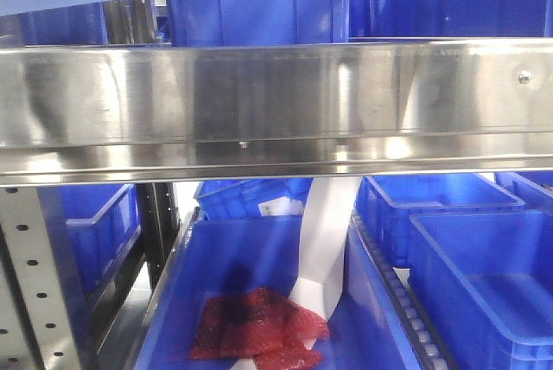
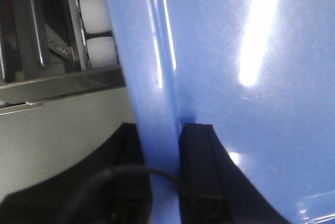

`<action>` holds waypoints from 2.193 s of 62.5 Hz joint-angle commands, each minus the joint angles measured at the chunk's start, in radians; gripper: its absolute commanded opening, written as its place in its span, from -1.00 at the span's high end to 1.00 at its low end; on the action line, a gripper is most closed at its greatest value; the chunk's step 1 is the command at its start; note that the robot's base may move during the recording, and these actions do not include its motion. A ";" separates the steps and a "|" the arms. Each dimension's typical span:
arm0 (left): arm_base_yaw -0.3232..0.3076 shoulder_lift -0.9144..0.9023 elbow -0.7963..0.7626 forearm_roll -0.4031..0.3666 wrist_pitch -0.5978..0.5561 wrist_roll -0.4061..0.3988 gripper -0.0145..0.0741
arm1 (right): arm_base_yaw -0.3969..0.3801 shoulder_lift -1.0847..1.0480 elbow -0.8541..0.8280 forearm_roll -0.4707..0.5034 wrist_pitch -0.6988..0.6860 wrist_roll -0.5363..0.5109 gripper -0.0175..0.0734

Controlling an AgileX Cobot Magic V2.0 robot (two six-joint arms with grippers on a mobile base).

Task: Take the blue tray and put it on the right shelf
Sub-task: 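Carry the tray up and forward over the shelf's roller track, then lower the tray onto the roller track and open both grippers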

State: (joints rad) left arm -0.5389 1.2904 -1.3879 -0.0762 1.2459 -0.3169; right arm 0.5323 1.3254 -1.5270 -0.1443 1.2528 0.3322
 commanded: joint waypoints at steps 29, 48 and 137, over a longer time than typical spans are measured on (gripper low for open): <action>0.004 -0.002 -0.111 -0.064 0.023 0.115 0.78 | 0.005 -0.030 -0.041 0.047 -0.036 -0.036 0.49; 0.061 0.197 -0.474 -0.050 0.026 0.115 0.78 | -0.083 0.058 -0.212 0.046 0.006 -0.061 0.49; 0.141 0.674 -0.719 0.041 -0.014 0.089 -0.50 | -0.199 0.529 -0.413 0.071 -0.173 -0.092 -0.74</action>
State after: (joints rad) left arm -0.3905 2.0245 -2.0730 -0.0109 1.2666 -0.2306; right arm 0.3298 1.9069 -1.9059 -0.0773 1.1347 0.2463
